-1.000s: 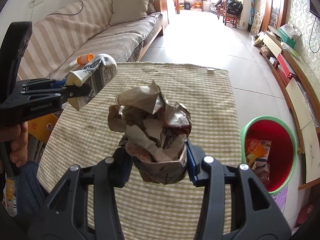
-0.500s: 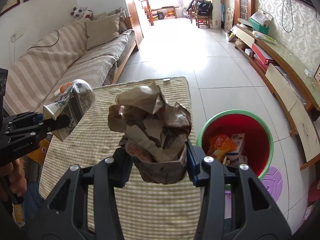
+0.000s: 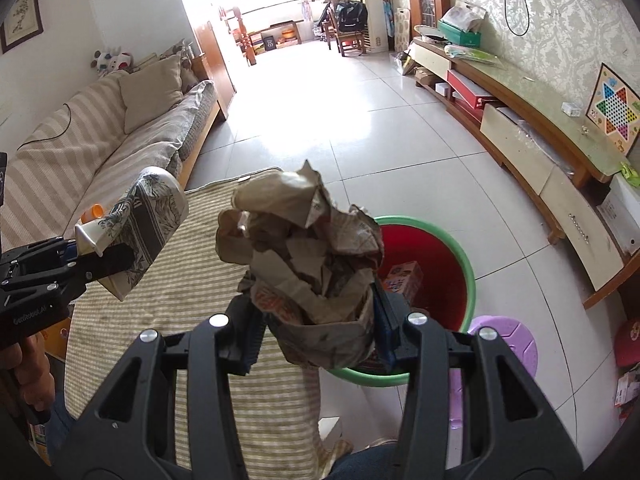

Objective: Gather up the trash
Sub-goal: 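Carry both items over the red bin and open both tools to drop them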

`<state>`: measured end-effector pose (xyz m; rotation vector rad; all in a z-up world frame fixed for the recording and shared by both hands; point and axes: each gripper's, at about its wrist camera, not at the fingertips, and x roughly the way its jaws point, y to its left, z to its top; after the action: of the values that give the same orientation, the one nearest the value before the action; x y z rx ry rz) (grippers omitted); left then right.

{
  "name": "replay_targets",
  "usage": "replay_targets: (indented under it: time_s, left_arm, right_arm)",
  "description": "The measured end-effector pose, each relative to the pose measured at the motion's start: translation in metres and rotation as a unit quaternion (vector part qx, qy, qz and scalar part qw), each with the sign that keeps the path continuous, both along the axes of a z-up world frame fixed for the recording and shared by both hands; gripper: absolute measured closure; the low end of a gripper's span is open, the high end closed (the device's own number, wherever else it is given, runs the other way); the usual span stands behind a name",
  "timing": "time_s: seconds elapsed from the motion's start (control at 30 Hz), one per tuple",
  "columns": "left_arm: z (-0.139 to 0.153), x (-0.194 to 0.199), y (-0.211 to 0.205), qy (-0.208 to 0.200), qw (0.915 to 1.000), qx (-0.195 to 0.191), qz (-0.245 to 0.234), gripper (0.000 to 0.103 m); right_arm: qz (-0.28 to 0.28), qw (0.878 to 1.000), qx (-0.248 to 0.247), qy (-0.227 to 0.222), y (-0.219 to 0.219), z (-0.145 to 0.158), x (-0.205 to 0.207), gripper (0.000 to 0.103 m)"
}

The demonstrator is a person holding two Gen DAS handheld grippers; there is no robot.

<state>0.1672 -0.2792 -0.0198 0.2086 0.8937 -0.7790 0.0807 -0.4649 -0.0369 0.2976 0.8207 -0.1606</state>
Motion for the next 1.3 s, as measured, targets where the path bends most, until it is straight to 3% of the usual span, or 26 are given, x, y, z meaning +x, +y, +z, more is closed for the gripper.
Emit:
replay_targets:
  time_s: [0.3, 0.73, 1.07, 1.13, 1.3]
  left_arm:
    - [-0.015, -0.005, -0.074, 0.013, 0.9987, 0.007, -0.049, 0.081]
    - [-0.042, 0.006, -0.139, 0.038, 0.9964, 0.024, -0.072, 0.08]
    - [-0.055, 0.012, -0.145, 0.054, 0.9959, 0.026, -0.068, 0.079]
    - [-0.055, 0.014, -0.142, 0.053, 0.9961, 0.025, -0.065, 0.072]
    - [-0.053, 0.019, -0.129, 0.052, 0.997, 0.021, -0.053, 0.07]
  right_arm:
    - [-0.036, 0.999, 0.011, 0.007, -0.053, -0.014, -0.007, 0.059]
    - [-0.06, 0.998, 0.03, 0.02, -0.095, -0.041, -0.001, 0.059]
    - [-0.06, 0.997, 0.035, 0.026, -0.098, -0.05, 0.008, 0.059]
    - [-0.057, 0.997, 0.036, 0.028, -0.097, -0.052, 0.01, 0.059]
    - [-0.048, 0.998, 0.036, 0.032, -0.095, -0.054, 0.019, 0.058]
